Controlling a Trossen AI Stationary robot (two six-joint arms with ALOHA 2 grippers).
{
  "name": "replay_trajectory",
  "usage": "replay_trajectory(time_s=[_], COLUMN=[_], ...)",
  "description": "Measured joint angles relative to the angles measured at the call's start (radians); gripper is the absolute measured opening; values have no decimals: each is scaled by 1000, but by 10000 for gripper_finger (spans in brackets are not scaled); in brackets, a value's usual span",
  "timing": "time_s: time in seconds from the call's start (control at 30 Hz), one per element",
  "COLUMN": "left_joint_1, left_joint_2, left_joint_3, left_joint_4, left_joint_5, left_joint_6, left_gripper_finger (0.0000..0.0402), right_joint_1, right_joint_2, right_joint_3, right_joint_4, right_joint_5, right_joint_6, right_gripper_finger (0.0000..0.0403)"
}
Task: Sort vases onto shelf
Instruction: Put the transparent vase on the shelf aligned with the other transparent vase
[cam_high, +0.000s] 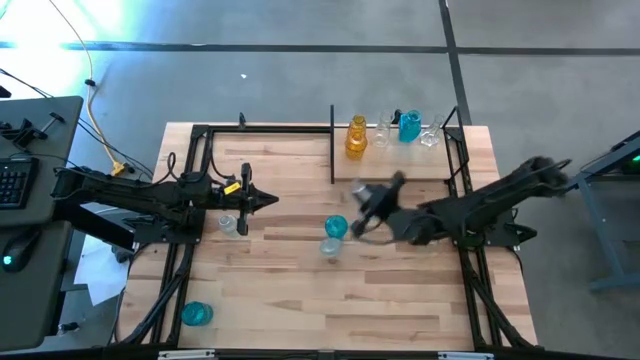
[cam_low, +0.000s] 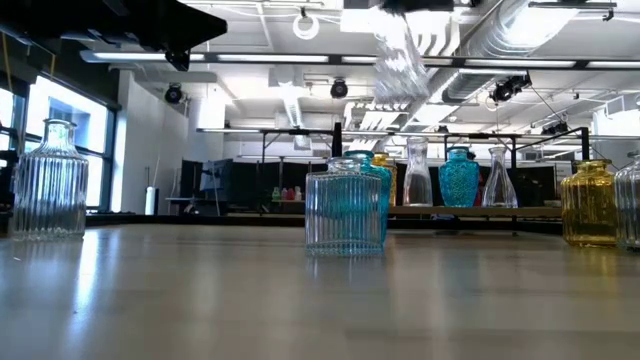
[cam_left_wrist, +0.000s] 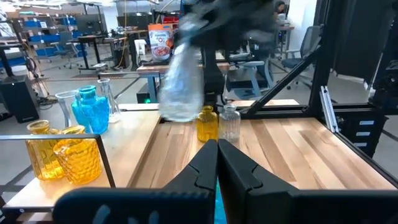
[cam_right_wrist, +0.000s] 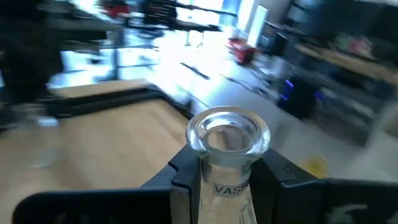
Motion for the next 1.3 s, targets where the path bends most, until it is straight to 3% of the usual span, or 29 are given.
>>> replay_trajectory(time_s=[0.1,0.23,0.37,0.53,0.77,1.3], left_joint_1=[0,0,0,0,0,0], left_joint_2=[0,0,0,0,0,0], left_joint_3=[0,0,0,0,0,0], left_joint_4=[1,15,22,21,21,21], left_joint_5=[0,0,1,1,1,1], left_joint_6=[-7,-7,-7,-7,-7,-7], left_gripper_finger=[0,0,0,0,0,0], right_joint_1=[-72,-219,-393,-574,-685,-740], right_joint_2=[-127,-259,-308,-261,-147,23], right_joint_3=[-178,-352,-468,-526,-525,-522], right_joint_4=[46,203,311,382,469,610], right_joint_5=[20,7,-73,-241,-313,-303], right_joint_6=[69,31,22,79,113,137], right_gripper_finger=[69,69,69,70,70,70])
